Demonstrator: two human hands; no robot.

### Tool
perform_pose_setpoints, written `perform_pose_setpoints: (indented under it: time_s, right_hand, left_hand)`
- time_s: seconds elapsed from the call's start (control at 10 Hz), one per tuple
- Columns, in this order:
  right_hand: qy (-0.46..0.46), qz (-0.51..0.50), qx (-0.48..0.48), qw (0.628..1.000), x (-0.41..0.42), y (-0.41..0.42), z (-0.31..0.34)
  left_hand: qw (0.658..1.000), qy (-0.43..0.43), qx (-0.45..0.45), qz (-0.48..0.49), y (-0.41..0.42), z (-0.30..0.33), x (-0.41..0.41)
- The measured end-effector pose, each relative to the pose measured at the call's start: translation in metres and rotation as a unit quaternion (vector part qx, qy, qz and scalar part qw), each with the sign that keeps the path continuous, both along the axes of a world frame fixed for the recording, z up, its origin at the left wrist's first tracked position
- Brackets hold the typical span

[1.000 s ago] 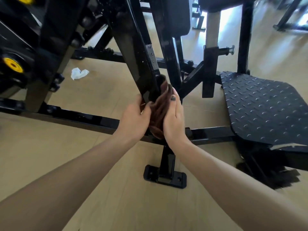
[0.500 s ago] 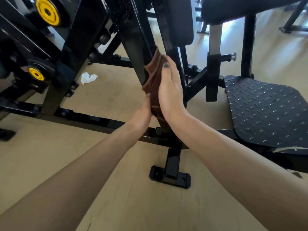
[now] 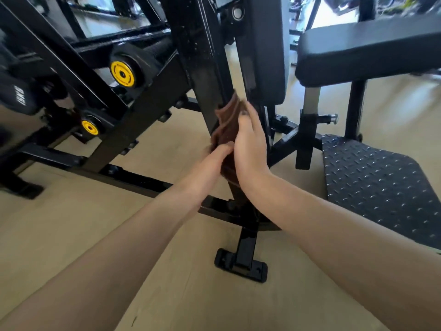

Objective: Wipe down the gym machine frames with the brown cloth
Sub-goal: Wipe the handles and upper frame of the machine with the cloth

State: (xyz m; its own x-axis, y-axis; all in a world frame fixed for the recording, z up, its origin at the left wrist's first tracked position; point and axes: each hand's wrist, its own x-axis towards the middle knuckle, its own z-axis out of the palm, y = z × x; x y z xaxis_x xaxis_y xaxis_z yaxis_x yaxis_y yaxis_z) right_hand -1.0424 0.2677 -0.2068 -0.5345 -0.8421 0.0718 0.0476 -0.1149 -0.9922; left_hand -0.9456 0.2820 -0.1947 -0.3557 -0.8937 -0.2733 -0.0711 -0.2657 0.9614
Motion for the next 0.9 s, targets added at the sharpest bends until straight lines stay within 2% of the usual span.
perform_pose_setpoints:
  time_s: [0.1,0.2,0.3,0.4,0.6,0.7,0.8,0.9]
  right_hand:
    - [0.035,0.073,-0.03,0.996,-0.003,-0.002,0.018]
    - [0.141,0.112,-0.051,0.982,-0.014,0.009,-0.002]
    - [0.224,0.095,-0.054,0.968,-0.02,0.01,-0.024]
    - [0.298,0.084,-0.05,0.95,-0.03,0.011,-0.047]
    - [0.325,0.115,0.007,0.939,-0.049,0.027,-0.087]
    - [0.319,0.123,-0.017,0.94,-0.047,0.024,-0.074]
    - [0.341,0.098,-0.058,0.933,-0.038,0.006,-0.044]
    - [0.398,0.056,-0.132,0.906,-0.028,-0.023,-0.005]
  left_hand:
    - [0.998,-0.043,-0.022,-0.035,0.004,0.009,0.013]
    - [0.998,-0.038,-0.04,-0.036,-0.002,0.013,0.017]
    - [0.993,-0.026,-0.068,-0.088,-0.008,0.005,0.028]
    - [0.982,-0.06,-0.141,-0.114,-0.006,0.016,0.022]
    - [0.987,0.009,-0.094,-0.132,0.001,0.038,0.016]
    - [0.99,0.031,-0.064,-0.118,-0.001,0.03,0.022]
    - [0.994,0.0,-0.064,-0.083,0.007,0.022,0.029]
    - [0.996,-0.001,-0.054,-0.07,-0.008,-0.001,0.038]
